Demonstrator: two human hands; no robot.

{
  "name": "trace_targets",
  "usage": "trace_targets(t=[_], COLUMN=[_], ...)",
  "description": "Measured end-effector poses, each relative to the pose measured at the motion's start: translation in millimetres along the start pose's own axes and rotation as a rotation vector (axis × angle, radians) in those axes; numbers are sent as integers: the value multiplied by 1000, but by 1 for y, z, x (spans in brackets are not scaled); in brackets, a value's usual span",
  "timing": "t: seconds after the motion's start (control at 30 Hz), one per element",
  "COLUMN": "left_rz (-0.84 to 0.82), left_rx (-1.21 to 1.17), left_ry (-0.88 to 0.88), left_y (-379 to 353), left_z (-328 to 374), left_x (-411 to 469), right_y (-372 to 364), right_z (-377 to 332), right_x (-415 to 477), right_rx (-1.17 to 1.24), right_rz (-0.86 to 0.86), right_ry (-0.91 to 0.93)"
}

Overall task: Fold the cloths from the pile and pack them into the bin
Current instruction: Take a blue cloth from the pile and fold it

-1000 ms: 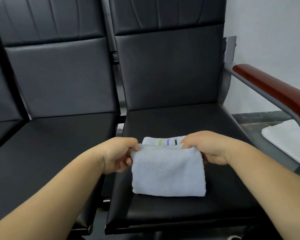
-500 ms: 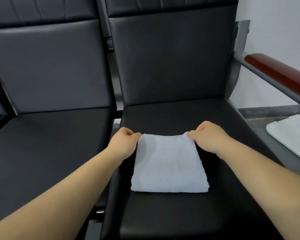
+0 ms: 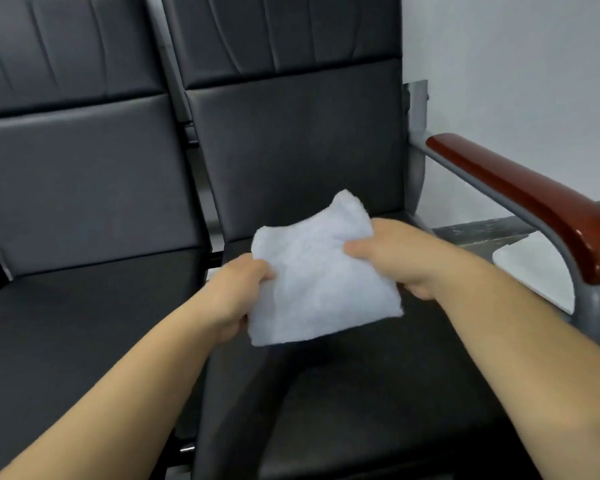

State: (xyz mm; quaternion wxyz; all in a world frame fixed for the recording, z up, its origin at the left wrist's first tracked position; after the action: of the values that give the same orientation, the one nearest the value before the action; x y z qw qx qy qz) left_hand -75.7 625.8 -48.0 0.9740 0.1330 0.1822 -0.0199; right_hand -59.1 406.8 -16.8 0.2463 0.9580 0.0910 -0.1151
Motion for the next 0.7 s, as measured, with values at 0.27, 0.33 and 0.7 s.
trace_targets(t=[0.27, 0.33, 0.7], left_rz=[-214, -340, -945], left_rx=[263, 357, 869], left_ry=[-253, -255, -270], left_y=[-150, -219, -570], left_z=[97, 92, -24], left_x=[-45, -53, -142], right_y=[127, 154, 197], right_z=[71, 126, 401], right_x=[-127, -176, -407], right_rx=[86, 163, 310], right_rz=[519, 648, 1065], right_ry=[39, -37, -637])
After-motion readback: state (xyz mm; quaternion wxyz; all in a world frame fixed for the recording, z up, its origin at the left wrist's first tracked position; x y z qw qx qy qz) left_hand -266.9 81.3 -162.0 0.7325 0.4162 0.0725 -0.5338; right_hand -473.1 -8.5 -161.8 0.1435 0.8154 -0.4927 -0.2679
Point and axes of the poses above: each hand's wrist, its own x-axis towards the middle knuckle, its own y-axis out of the back of the hand, z = x × y, the point moved 10 cm from there along x, towards the middle knuckle, and after that the axes turned 2 degrees about y, right-handed, at the moved point
